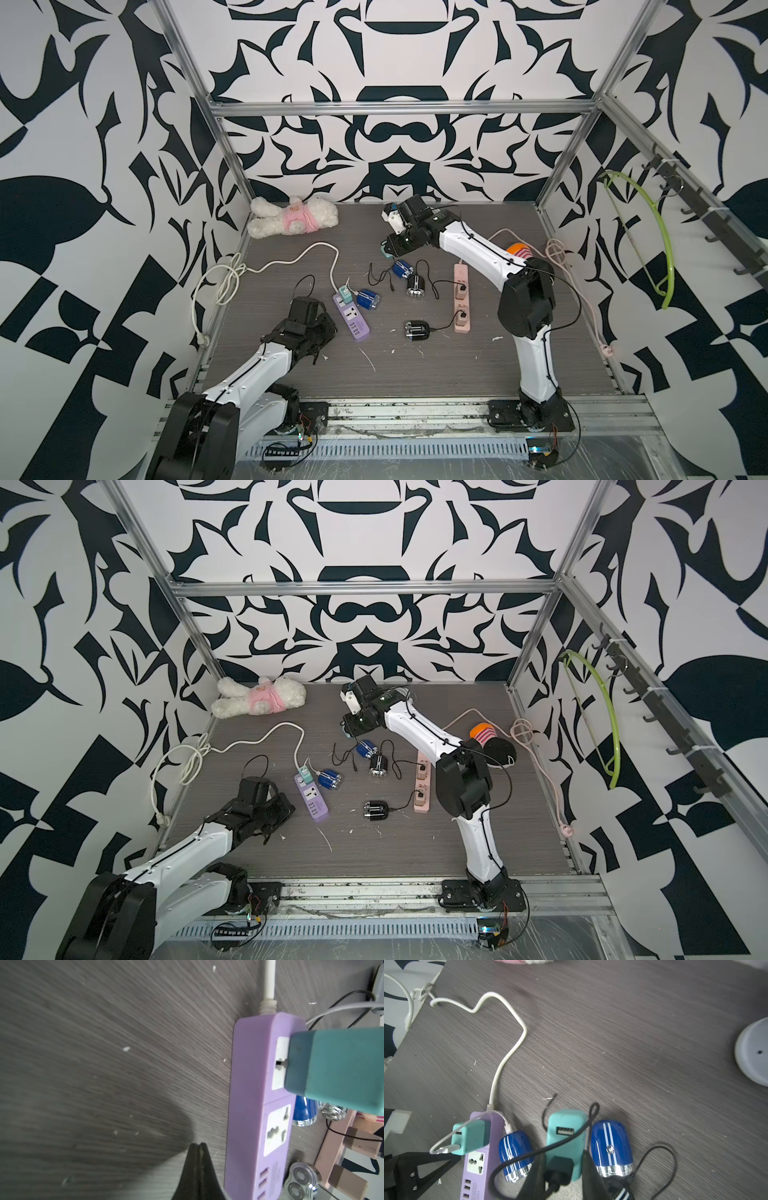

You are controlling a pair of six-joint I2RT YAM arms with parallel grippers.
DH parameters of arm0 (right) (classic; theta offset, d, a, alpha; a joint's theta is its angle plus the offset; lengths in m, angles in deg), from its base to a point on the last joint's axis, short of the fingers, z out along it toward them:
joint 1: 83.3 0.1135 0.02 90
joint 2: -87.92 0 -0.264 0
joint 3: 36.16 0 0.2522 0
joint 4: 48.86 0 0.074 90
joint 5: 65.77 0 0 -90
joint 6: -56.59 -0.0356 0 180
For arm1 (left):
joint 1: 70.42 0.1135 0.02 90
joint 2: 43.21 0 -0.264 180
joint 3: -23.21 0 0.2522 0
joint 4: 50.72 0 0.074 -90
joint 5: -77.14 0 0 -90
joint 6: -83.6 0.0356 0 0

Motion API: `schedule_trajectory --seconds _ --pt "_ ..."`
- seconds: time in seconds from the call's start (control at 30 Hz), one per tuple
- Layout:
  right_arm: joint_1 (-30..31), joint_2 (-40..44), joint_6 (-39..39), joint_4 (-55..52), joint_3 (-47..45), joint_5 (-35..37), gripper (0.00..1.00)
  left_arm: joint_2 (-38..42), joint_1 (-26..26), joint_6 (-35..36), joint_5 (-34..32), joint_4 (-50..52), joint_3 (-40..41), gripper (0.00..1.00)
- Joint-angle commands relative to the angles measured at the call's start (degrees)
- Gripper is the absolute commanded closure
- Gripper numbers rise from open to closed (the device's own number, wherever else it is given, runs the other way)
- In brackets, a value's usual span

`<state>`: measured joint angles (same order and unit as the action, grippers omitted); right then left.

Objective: Unplug the electric shaver
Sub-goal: Place the plug at the center of the board.

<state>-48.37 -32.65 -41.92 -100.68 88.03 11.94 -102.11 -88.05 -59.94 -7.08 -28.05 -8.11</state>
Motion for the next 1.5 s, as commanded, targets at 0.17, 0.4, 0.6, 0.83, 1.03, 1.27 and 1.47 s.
schedule_trajectory --seconds 0.17,0.4,0.6,0.83,1.03,1.27,1.47 --pt "-5.3 1.4 -4.4 10.0 -3.6 -2.8 1.0 0.3 -0.6 0.8 -1.1 2.7 -2.9 1.0" --pt "-8.2 -0.9 -5.7 11.0 -5.5 -4.6 1.0 -0.8 -1.1 0.8 -1.9 2.7 -3.7 0.99" --pt "-10.2 -2.3 -7.9 12.1 -7.3 -5.8 1.0 -2.7 -2.8 0.2 -3.4 3.1 -4.6 0.81" --pt "-12.2 -3.5 -10.4 14.2 -10.3 -6.9 1.0 -4.6 -4.9 0.2 -4.9 3.8 -6.6 0.62" --pt "-13.5 -5.2 -11.0 13.1 -10.4 -7.7 1.0 -5.8 -6.6 -0.6 -7.7 7.6 -8.6 0.33" --pt "-14.5 -7.8 -11.7 10.9 -9.4 -9.0 1.0 -4.4 -7.3 -1.6 -8.8 10.0 -9.8 0.22" --pt "-15.9 -8.3 -11.9 10.7 -10.4 -9.7 0.81 -3.3 -8.3 -2.0 -9.6 12.2 -11.6 0.17"
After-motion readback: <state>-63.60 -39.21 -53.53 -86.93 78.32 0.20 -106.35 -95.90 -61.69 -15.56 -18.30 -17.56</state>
